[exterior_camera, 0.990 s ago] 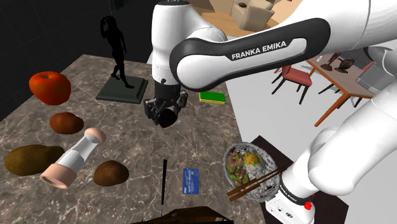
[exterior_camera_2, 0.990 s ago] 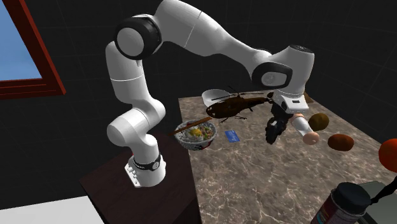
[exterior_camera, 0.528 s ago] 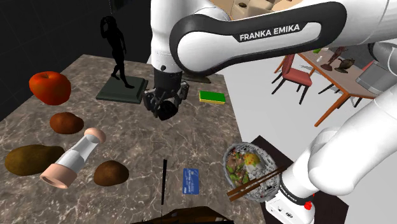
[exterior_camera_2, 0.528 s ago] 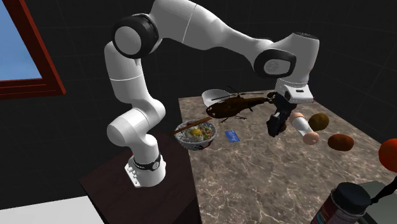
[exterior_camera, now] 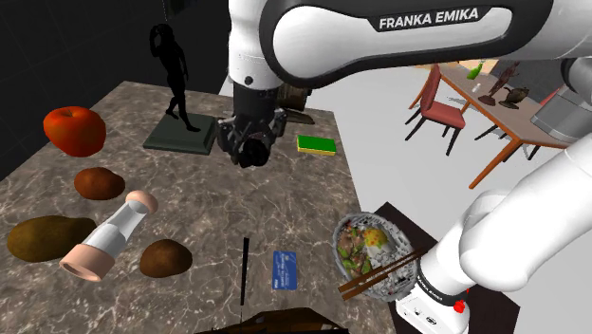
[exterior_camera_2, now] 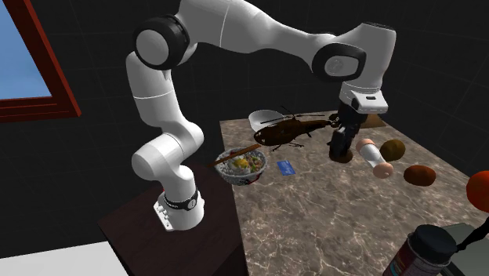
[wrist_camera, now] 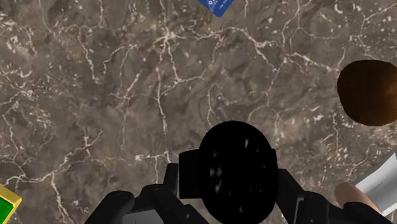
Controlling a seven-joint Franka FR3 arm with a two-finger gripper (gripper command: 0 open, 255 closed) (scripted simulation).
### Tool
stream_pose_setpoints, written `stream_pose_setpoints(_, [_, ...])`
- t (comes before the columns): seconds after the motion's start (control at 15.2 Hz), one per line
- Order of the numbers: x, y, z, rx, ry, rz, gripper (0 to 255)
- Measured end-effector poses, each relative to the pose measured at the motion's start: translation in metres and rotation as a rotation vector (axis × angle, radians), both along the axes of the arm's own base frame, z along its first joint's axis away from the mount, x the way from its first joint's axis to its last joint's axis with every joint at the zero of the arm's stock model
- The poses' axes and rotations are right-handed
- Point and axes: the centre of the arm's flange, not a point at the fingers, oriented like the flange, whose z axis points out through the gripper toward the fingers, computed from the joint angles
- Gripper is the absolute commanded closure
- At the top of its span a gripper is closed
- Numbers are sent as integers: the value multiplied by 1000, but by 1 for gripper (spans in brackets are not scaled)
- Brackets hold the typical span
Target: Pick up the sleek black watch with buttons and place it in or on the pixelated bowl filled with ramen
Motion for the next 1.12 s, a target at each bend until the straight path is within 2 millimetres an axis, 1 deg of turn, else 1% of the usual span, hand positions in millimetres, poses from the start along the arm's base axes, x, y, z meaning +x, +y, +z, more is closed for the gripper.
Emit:
stream_pose_setpoints(0.07, [-7, -3, 2, 0, 0, 0, 255])
stream_pose_setpoints(0.13, [-16, -10, 3, -1, 1, 0, 255])
stream_pose_setpoints(0.4, [-65, -32, -1, -1, 0, 1, 255])
stream_pose_setpoints(0.46, [-74, -36, 1, -1, 0, 1, 255])
stream_pose_setpoints(0.66, [-110, -53, -1, -2, 0, 0, 255])
stream_pose_setpoints(0.86, [-147, -73, 2, -1, 0, 0, 255])
stream_pose_setpoints(1.12, [-195, -94, 4, -1, -1, 1, 255])
